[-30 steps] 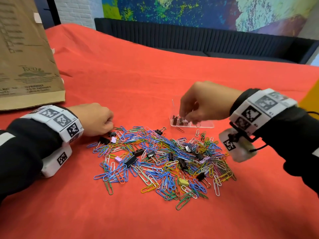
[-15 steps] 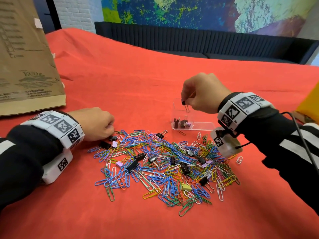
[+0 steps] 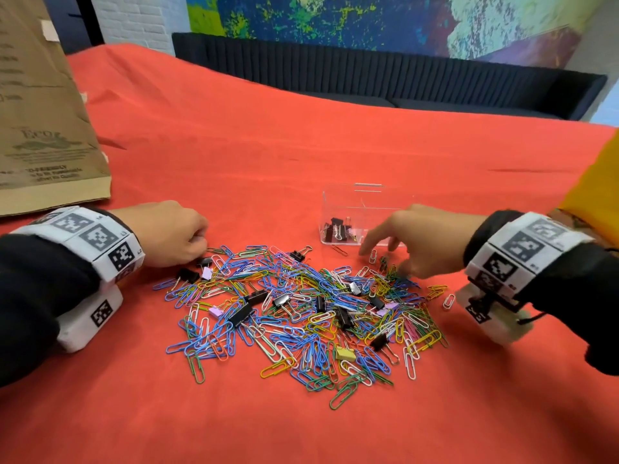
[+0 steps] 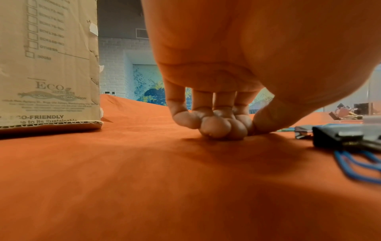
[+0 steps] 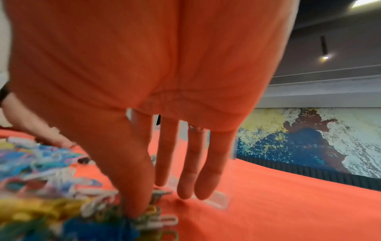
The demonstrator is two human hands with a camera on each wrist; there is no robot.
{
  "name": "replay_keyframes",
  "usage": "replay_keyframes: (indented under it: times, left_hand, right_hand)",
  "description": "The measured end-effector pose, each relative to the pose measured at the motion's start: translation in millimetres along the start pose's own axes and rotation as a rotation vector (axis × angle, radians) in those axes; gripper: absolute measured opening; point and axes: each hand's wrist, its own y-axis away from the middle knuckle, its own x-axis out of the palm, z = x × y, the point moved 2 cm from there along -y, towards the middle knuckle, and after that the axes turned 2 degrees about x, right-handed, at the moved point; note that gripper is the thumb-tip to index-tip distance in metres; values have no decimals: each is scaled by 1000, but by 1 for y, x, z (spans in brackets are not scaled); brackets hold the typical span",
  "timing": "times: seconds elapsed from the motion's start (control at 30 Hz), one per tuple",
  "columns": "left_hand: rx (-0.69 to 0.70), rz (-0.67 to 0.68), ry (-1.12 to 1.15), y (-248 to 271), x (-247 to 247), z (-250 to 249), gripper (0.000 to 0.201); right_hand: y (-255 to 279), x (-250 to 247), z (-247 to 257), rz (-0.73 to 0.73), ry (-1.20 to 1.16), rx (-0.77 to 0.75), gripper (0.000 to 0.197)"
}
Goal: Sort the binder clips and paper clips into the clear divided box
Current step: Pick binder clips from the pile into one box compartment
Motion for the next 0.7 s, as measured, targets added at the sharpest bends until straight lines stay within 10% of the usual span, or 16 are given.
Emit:
replay_keyframes:
  times: [0.7]
  left_hand:
    - [20, -19, -17, 3, -4, -4, 26]
  right_hand:
    - [21, -25, -25, -85, -165, 24, 21]
